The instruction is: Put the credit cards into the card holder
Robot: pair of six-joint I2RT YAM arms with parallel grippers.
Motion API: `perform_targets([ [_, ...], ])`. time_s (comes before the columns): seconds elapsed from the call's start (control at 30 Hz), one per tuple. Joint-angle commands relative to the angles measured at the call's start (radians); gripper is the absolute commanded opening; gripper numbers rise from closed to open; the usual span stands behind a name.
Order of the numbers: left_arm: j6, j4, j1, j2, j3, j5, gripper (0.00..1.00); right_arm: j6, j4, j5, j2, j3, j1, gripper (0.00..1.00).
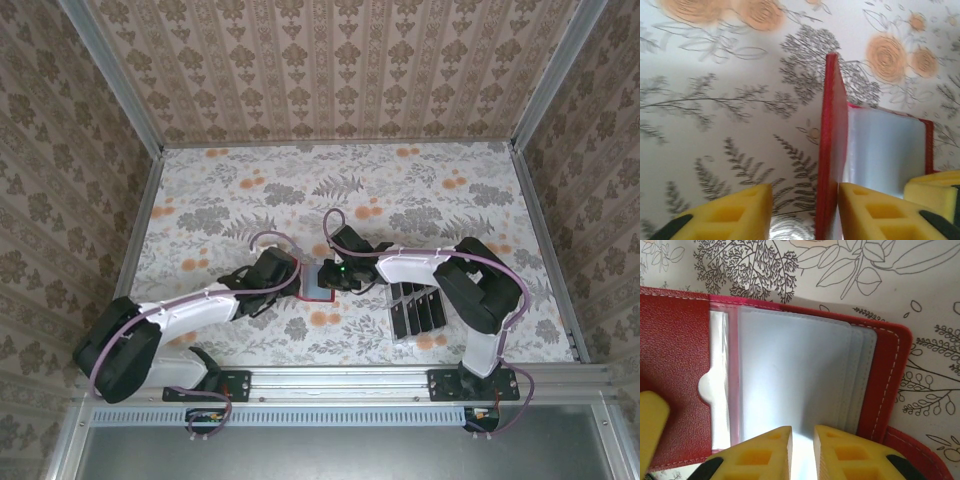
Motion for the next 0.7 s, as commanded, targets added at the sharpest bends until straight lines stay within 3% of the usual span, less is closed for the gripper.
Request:
perform_targets([
  [0.0,0.030,-0.156,-0.002,-0.006,0.048,-0.086,0.43,0.025,-0.023,0.033,0.028,-0.001,-0.002,0.21],
  [0.37,-0.036,-0.223,-0.003,0.146,0.049,-0.098,0.42,0.034,-0.056,0.061,0.028,0.008,-0.006,0.23],
  [0.67,-0.012,-0.192,-0.015,0.074,0.050,-0.082,0.43,-0.026,-0.095,0.044,-0.057,0.048,-0.005,0.34],
])
